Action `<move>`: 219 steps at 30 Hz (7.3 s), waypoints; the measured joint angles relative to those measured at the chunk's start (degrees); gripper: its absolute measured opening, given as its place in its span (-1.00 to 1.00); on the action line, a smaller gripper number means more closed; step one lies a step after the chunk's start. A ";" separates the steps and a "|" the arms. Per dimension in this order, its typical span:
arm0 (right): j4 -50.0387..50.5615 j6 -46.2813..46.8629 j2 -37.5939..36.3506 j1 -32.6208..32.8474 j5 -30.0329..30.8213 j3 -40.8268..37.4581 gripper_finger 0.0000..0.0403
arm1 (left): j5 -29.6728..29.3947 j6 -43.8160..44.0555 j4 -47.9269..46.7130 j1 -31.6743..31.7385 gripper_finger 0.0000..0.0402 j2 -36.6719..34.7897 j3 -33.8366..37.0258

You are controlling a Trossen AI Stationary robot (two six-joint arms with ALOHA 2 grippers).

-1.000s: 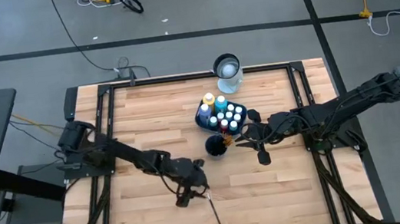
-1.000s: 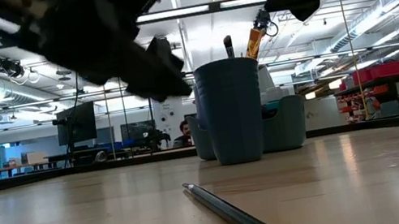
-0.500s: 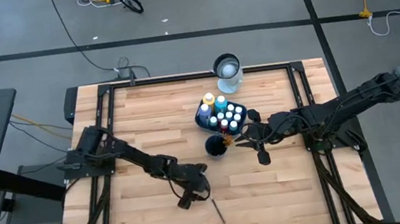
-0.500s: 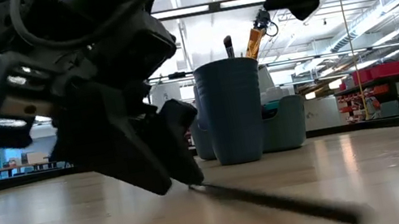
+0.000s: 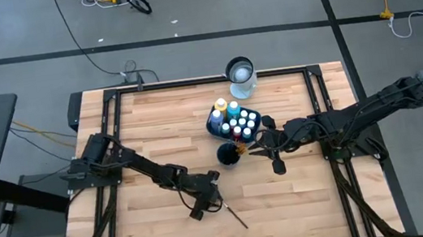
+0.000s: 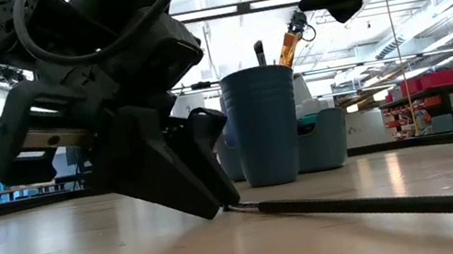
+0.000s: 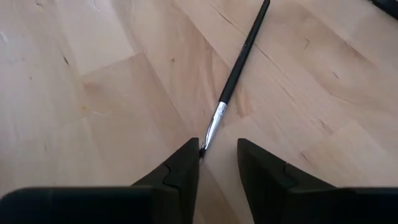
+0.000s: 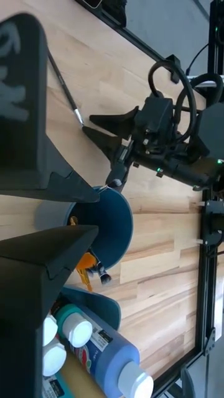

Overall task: Pick & Place Paint Supplies
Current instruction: Put the silver paint brush into the blue cup, then return to Home Position

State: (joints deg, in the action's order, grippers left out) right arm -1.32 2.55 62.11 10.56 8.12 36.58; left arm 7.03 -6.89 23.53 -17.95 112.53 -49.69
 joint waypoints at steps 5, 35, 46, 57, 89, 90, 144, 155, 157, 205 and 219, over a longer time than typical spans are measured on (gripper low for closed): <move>0.00 -0.01 0.00 0.01 0.00 0.00 -0.64 | -2.16 -0.96 0.18 0.49 -0.57 0.02 0.02; 0.20 -0.09 0.00 -0.01 -0.02 0.00 -0.64 | -36.27 -32.31 -3.77 -9.33 -0.98 -25.75 -0.15; 0.15 -0.09 0.00 -0.01 -0.01 0.00 -0.64 | -62.67 -88.50 -8.81 -6.82 -0.98 -29.44 -0.15; 0.11 -0.19 0.00 -0.02 0.00 0.00 -0.64 | -55.48 -95.58 -19.55 -0.12 -0.97 -29.43 -0.15; -4.21 -8.16 0.00 -0.01 -0.01 -0.02 -0.64 | -44.27 -50.42 1.55 1.09 -0.71 -34.21 -0.20; -5.25 -9.61 0.00 -0.02 -0.01 -0.02 -0.64 | -44.29 -49.56 1.33 1.09 -0.72 -35.49 -0.20; -18.79 -2.70 -0.22 0.03 -1.77 -0.02 -0.64 | -31.81 -4.30 -9.89 1.33 -0.80 -98.63 39.10; -17.52 -5.12 -6.99 0.05 -3.04 -0.02 -0.64 | -29.65 -2.64 -19.89 1.33 -0.80 -109.99 39.10; -14.78 -5.16 -9.98 -0.05 -3.02 -0.02 -0.64 | -29.72 -2.73 -20.70 1.33 -0.80 -111.10 39.10; -11.15 -6.89 -50.11 -0.41 -0.11 -19.31 -0.64 | -21.38 -7.30 -8.89 1.33 -0.80 -111.80 32.20; -10.64 -10.36 -51.89 -0.39 11.32 -20.85 -0.64 | -24.10 -12.03 -10.19 1.33 -0.80 -111.80 32.20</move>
State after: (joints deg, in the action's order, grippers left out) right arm -11.96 -7.81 10.22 10.17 19.44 15.73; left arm -17.07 -18.92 13.34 -16.62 0.73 -17.50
